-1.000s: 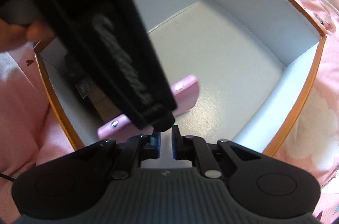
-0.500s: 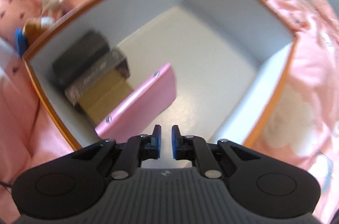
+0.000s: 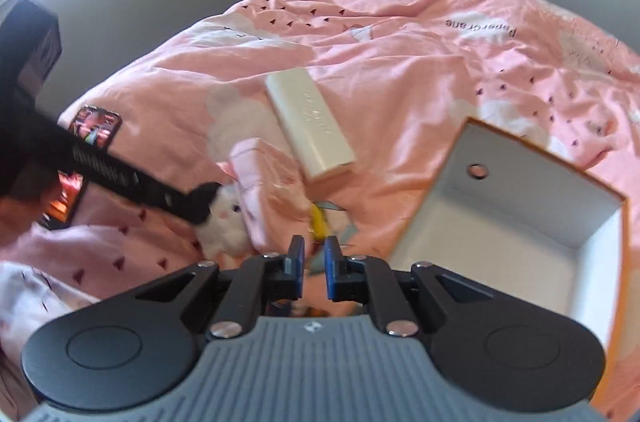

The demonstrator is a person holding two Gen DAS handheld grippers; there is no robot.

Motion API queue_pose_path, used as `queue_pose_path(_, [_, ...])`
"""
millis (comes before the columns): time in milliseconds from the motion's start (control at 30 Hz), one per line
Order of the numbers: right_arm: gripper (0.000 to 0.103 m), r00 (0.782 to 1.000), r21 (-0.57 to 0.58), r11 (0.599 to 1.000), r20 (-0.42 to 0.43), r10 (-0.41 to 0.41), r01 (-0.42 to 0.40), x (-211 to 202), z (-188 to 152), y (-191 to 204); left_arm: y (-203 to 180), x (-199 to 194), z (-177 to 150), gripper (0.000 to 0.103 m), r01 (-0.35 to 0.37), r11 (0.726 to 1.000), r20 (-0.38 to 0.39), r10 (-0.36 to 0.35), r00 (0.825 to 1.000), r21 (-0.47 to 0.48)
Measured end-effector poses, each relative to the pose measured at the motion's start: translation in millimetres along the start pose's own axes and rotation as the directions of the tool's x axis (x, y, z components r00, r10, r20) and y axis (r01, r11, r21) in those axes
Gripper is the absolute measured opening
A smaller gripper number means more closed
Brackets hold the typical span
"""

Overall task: Organize objects
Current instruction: 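Move both grippers back toward the plush toys and soap box, then grasp the white panda plush with the left gripper while the right gripper grasps the pink pouch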

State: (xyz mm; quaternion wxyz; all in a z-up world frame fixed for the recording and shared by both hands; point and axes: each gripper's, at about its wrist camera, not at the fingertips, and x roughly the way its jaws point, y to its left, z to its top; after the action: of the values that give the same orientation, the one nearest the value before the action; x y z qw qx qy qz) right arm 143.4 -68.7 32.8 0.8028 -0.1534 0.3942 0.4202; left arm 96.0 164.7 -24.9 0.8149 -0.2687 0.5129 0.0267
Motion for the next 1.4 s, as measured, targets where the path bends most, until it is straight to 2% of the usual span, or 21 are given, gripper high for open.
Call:
queue_pose_path(67, [0.013, 0.999, 0.023, 0.999, 0.001, 0.033, -0.033, 11.5, 0.3, 9.4, 8.1, 5.4, -6.7, 0.050, -0.028, 1.000, -0.013, 0.028, 1.000, -0.007])
queue_pose_path(133, [0.021, 0.999, 0.045, 0.998, -0.005, 0.046, -0.045, 26.0, 1.6, 14.0, 15.5, 13.0, -10.8, 0.050, -0.053, 0.998, -0.015, 0.053, 0.998, -0.021])
queue_pose_path(233, [0.026, 0.999, 0.054, 0.998, -0.006, 0.042, -0.042, 39.8, 3.5, 17.6, 24.9, 25.0, -13.2, 0.058, -0.054, 0.996, 0.005, 0.055, 0.998, -0.070])
queue_pose_path(433, [0.026, 0.999, 0.014, 0.999, -0.035, 0.037, -0.037, 56.6, 9.8, 23.4, 30.6, 43.2, -14.7, 0.068, -0.047, 0.992, 0.043, 0.052, 0.998, -0.117])
queue_pose_path(467, [0.026, 0.999, 0.019, 0.999, -0.034, 0.041, -0.040, 58.8, 11.6, 22.9, 31.5, 45.6, -15.5, 0.071, -0.041, 0.992, 0.048, 0.047, 0.998, -0.121])
queue_pose_path(667, [0.026, 0.997, 0.015, 0.999, -0.056, 0.046, -0.045, 75.6, 19.6, 22.7, 35.1, 57.9, -15.6, 0.078, 0.000, 0.991, 0.065, 0.009, 0.998, -0.137])
queue_pose_path(867, [0.027, 0.996, 0.088, 0.994, -0.056, 0.066, -0.060, 84.8, 28.1, 11.0, 38.3, 70.5, -15.2, 0.084, 0.037, 0.988, 0.076, -0.026, 0.997, -0.150])
queue_pose_path(900, [0.030, 0.996, 0.097, 0.993, -0.057, 0.067, -0.061, 86.5, 29.6, 9.2, 39.3, 71.6, -15.6, 0.085, 0.041, 0.988, 0.079, -0.030, 0.996, -0.152])
queue_pose_path(933, [0.042, 0.996, 0.104, 0.993, -0.058, 0.068, -0.062, 88.4, 31.0, 7.7, 39.0, 73.4, -15.7, 0.086, 0.046, 0.988, 0.083, -0.034, 0.996, -0.149])
queue_pose_path(967, [0.046, 0.996, 0.108, 0.992, -0.061, 0.070, -0.063, 90.7, 32.1, 6.8, 38.2, 75.1, -15.9, 0.087, 0.048, 0.988, 0.086, -0.036, 0.996, -0.145])
queue_pose_path(1100, [0.049, 0.992, 0.102, 0.991, -0.085, 0.091, -0.082, 103.5, 34.8, 10.0, 38.3, 79.8, -17.1, 0.088, 0.045, 0.989, 0.090, -0.033, 0.995, -0.139])
queue_pose_path(1400, [0.050, 0.994, 0.101, 0.994, -0.097, 0.045, -0.035, 121.4, 36.3, 9.5, 39.4, 85.7, -16.2, 0.089, 0.043, 0.987, 0.096, -0.028, 0.995, -0.155])
